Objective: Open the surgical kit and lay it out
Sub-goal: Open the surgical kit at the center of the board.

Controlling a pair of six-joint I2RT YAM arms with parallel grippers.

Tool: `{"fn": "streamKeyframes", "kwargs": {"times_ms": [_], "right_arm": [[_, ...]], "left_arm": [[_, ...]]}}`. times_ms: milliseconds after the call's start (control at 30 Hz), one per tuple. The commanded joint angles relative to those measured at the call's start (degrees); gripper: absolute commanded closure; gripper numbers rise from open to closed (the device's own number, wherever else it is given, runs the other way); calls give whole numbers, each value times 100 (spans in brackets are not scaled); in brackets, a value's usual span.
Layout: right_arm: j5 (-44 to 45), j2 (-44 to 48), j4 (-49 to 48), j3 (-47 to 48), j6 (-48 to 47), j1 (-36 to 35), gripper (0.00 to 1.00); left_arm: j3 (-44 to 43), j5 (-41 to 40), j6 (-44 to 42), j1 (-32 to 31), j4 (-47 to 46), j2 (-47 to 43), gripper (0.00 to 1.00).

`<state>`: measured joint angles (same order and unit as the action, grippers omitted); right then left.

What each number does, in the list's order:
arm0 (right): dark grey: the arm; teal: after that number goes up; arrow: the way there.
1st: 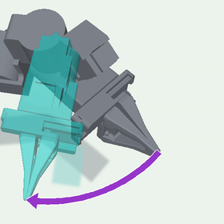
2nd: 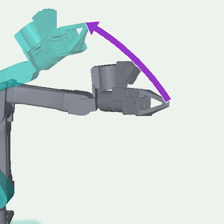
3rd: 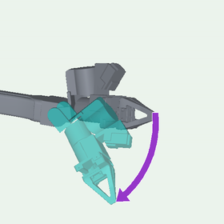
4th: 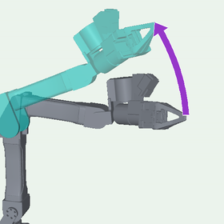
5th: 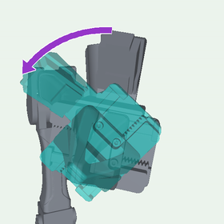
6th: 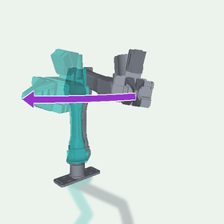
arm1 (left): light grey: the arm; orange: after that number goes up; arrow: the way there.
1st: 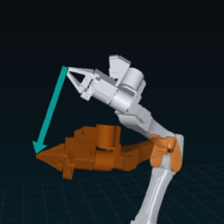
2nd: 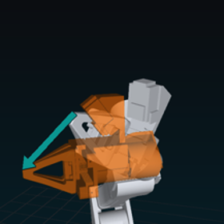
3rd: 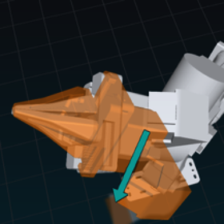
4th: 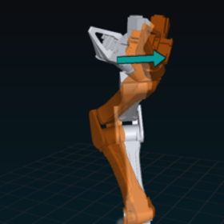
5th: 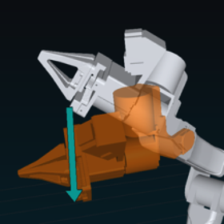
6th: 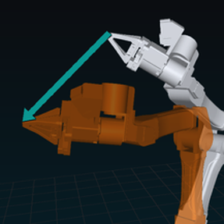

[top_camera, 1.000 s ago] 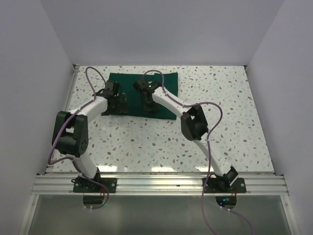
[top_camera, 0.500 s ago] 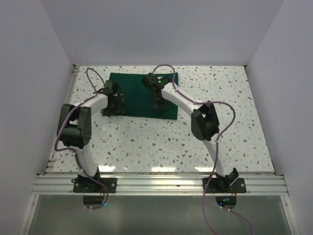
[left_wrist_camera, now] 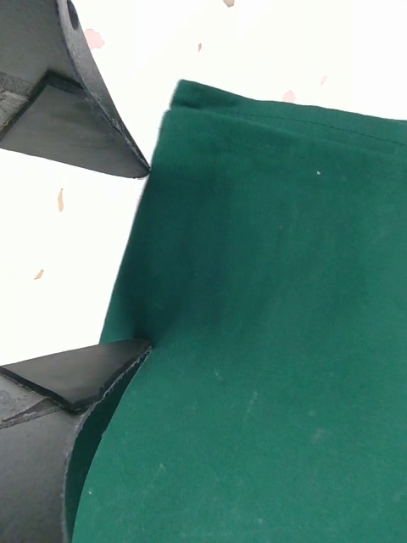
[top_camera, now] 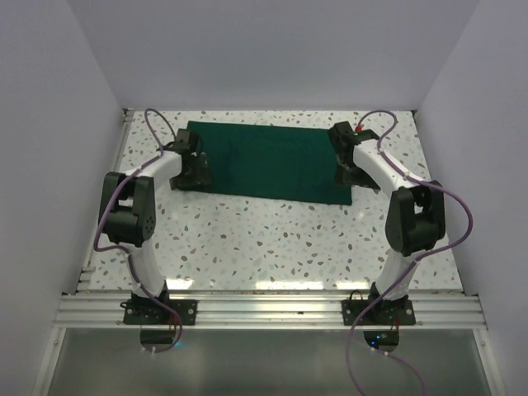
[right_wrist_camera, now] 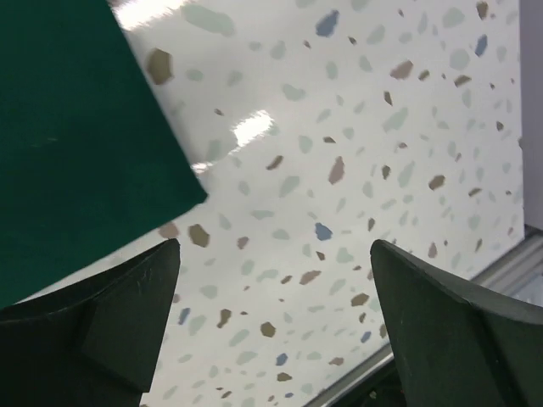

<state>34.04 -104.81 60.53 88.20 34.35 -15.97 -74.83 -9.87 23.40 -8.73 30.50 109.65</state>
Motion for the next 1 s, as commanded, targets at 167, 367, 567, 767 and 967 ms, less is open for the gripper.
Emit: {"fn": "streamKeyframes", "kwargs": {"times_ms": [167, 367, 567, 767, 967], "right_arm": [[-219, 488, -286, -146, 12, 287, 2], [-1778, 314, -1606, 529, -174, 287, 9], [-1603, -1812, -922, 3112, -490, 401, 49], [-1479, -3394, -200, 5030, -297, 743, 49], [-1532, -3879, -577, 5444, -280, 1007, 41]], "left_arm": [[-6, 143, -63, -41, 220, -760, 19], [170, 196, -46, -225, 228, -1243, 20], [179, 205, -2, -383, 474, -1621, 21], [249, 143, 95, -445, 738, -1911, 22], [565, 47, 235, -463, 826, -2254, 23]]}}
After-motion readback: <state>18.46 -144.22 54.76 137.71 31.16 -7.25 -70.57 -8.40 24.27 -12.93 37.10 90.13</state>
